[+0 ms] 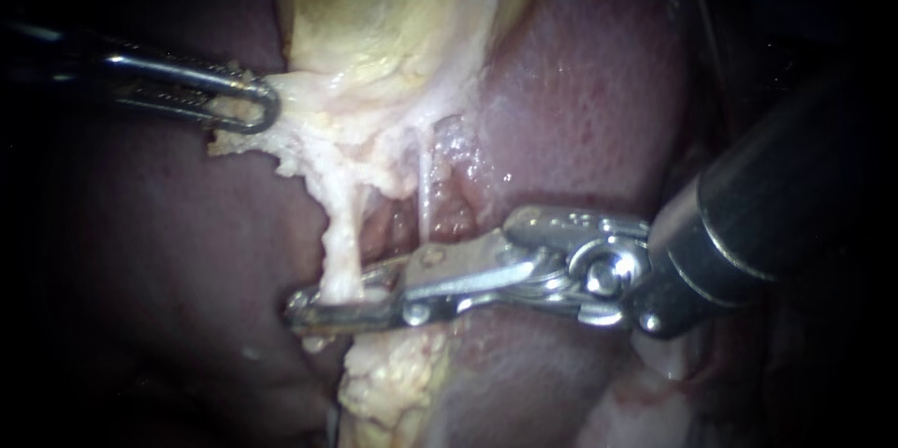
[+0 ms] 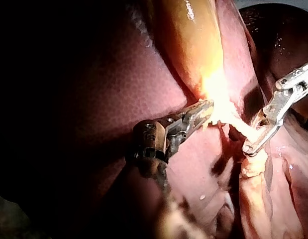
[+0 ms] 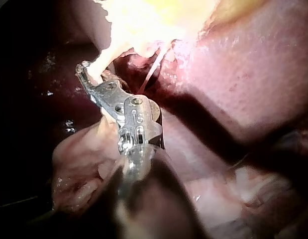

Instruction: Going back second clip left tube

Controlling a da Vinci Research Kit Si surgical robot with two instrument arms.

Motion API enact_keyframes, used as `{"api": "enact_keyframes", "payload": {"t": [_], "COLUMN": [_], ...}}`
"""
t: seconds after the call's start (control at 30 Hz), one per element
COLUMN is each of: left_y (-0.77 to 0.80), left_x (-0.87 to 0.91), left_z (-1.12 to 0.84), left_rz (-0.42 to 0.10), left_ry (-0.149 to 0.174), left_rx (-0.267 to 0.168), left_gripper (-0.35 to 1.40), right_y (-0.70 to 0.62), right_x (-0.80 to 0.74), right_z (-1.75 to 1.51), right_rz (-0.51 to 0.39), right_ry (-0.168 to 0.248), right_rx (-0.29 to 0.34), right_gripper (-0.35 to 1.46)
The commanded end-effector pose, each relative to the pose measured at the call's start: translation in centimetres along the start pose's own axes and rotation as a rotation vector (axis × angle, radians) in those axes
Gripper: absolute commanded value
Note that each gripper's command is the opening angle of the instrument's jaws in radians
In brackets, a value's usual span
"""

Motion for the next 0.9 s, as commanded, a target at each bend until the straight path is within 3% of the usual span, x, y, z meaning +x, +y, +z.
{"api": "enact_keyframes", "payload": {"t": [0.03, 0.1, 0.17, 0.23, 0.3, 0.47, 0.57, 0.9], "left_y": [0.0, 0.0, 0.0, 0.0, 0.0, 0.01, 0.02, 0.06], "left_x": [0.0, 0.0, 0.0, 0.01, 0.01, 0.01, 0.01, 0.04], "left_z": [0.0, 0.0, 0.0, -0.01, -0.01, -0.03, -0.04, -0.07], "left_rz": [0.0, 0.0, 0.0, 0.0, 0.0, 0.0, -0.001, -0.004], "left_ry": [0.0, 0.0, 0.0, 0.0, 0.0, -0.001, -0.001, -0.001], "left_rx": [0.0, 0.0, 0.0, 0.0, -0.001, -0.002, -0.002, -0.003], "left_gripper": [-0.35, -0.35, -0.35, -0.35, -0.35, -0.35, -0.35, -0.35], "right_y": [0.0, 0.01, 0.03, 0.06, 0.1, 0.21, 0.33, 0.99], "right_x": [0.0, -0.01, -0.02, -0.04, -0.05, -0.12, -0.19, -0.5], "right_z": [0.0, -0.01, -0.01, 0.01, 0.03, 0.06, 0.11, 0.27], "right_rz": [0.001, 0.002, 0.002, 0.0, -0.001, -0.006, -0.01, -0.103], "right_ry": [0.0, -0.006, -0.007, 0.021, 0.054, 0.076, 0.082, 0.115], "right_rx": [0.001, 0.018, 0.044, 0.053, 0.065, 0.077, 0.074, -0.013], "right_gripper": [-0.35, -0.35, -0.05, 0.35, 0.45, 0.48, 0.49, 0.49]}}
